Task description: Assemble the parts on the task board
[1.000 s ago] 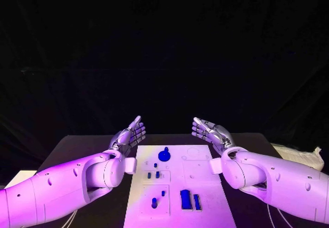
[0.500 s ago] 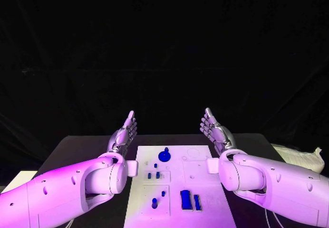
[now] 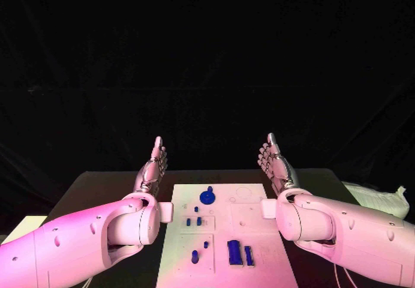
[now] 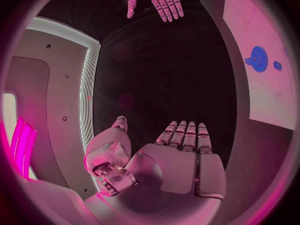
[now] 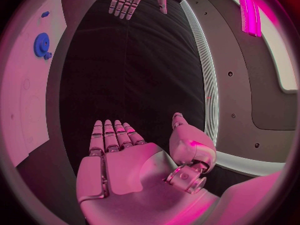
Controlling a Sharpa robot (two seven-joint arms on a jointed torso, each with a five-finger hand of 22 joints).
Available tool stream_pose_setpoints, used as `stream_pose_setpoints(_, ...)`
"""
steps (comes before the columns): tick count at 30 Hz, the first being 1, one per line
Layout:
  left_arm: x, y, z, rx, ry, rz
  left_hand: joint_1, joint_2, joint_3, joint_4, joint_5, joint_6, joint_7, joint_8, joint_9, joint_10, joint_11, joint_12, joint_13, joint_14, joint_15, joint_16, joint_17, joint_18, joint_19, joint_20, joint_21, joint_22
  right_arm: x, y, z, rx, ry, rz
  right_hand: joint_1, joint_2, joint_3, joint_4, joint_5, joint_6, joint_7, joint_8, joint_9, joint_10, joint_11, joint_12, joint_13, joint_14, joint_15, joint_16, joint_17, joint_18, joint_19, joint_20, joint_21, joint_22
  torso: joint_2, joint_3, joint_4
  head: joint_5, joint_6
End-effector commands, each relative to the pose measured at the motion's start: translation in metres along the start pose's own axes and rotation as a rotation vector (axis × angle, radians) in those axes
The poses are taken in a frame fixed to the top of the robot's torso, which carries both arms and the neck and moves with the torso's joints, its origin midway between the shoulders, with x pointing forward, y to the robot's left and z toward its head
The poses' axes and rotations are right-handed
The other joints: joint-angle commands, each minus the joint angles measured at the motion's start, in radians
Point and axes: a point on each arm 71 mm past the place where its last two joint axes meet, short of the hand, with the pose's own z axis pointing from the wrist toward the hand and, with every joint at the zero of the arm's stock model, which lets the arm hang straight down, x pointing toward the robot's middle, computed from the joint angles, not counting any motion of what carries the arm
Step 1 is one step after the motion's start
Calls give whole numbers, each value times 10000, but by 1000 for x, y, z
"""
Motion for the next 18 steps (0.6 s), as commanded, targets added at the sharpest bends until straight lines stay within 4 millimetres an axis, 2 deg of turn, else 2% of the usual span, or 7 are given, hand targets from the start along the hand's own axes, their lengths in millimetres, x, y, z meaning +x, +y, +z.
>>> stream_pose_setpoints(1,1,-3,0,302,6,100,-630,-3,-162,-1,-65,-450,-9,-66,-11,-495,0,-56,-11,-459,-2,-66,-13,-205,-356,-9,-62,-249,1,2,0,-194,14,-4,-716,-2,-56,14,-52,-439,-4,-33,-12,-492,-1,-65,-15,-515,0,-61,-14,-215,-435,-7,-76,-104,0,0,0,0,-1)
stream_pose_setpoints(4,1,-3,0,302,6,100,-780,-3,-162,-1,-65,-569,-9,-66,-11,-620,0,-56,-11,-555,-2,-66,-13,-205,-1092,-9,-62,-249,1,2,0,-194,14,-4,-888,-2,-56,14,-52,-526,-4,-33,-12,-603,-1,-65,-15,-635,0,-61,-14,-215,-537,-7,-76,-104,0,0,0,0,-1)
stream_pose_setpoints(8,1,-3,0,302,6,100,-960,-3,-162,-1,-65,-690,-9,-66,-11,-737,0,-56,-11,-695,-2,-66,-13,-205,-1092,-9,-62,-249,1,2,0,-194,14,-4,-1091,-2,-56,14,-52,-661,-4,-33,-12,-753,-1,-65,-15,-784,0,-61,-14,-215,-649,-7,-76,-104,0,0,0,0,-1)
stream_pose_setpoints(9,1,-3,0,302,6,100,-966,-3,-162,-1,-65,-722,-9,-66,-11,-753,0,-56,-11,-695,-2,-66,-13,-205,-1092,-9,-62,-249,1,2,0,-194,14,-4,-1204,-2,-56,14,-52,-1384,-4,-33,-12,-833,-1,-65,-15,-869,0,-61,-14,-215,-1392,-7,-76,-104,0,0,0,0,-1)
stream_pose_setpoints(10,1,-3,0,302,6,100,-1060,-3,-162,-1,-65,-1458,-9,-66,-11,-1556,0,-56,-11,-1436,-2,-66,-13,-205,-1092,-9,-62,-249,1,2,0,-194,14,-4,-1391,-2,-56,14,-52,-1384,-4,-33,-12,-1553,-1,-65,-15,-1617,0,-61,-14,-215,-1392,-7,-76,-104,0,0,0,0,-1)
stream_pose_setpoints(12,1,-3,0,302,6,100,-1967,-3,-162,-1,-65,-1458,-9,-66,-11,-1556,0,-56,-11,-1436,-2,-66,-13,-205,-1092,-9,-62,-249,1,2,0,-194,14,-4,-2256,-2,-56,14,-52,-1384,-4,-33,-12,-1553,-1,-65,-15,-1617,0,-61,-14,-215,-1392,-7,-76,-104,0,0,0,0,-1)
stream_pose_setpoints(18,1,-3,0,302,6,100,-1967,-3,-162,-1,-65,-1458,-9,-66,-11,-1556,0,-56,-11,-1436,-2,-66,-13,-205,-1092,-9,-62,-249,1,2,0,-194,14,-4,-2256,-2,-56,14,-52,-1384,-4,-33,-12,-1553,-1,-65,-15,-1617,0,-61,-14,-215,-1392,-7,-76,-104,0,0,0,0,-1)
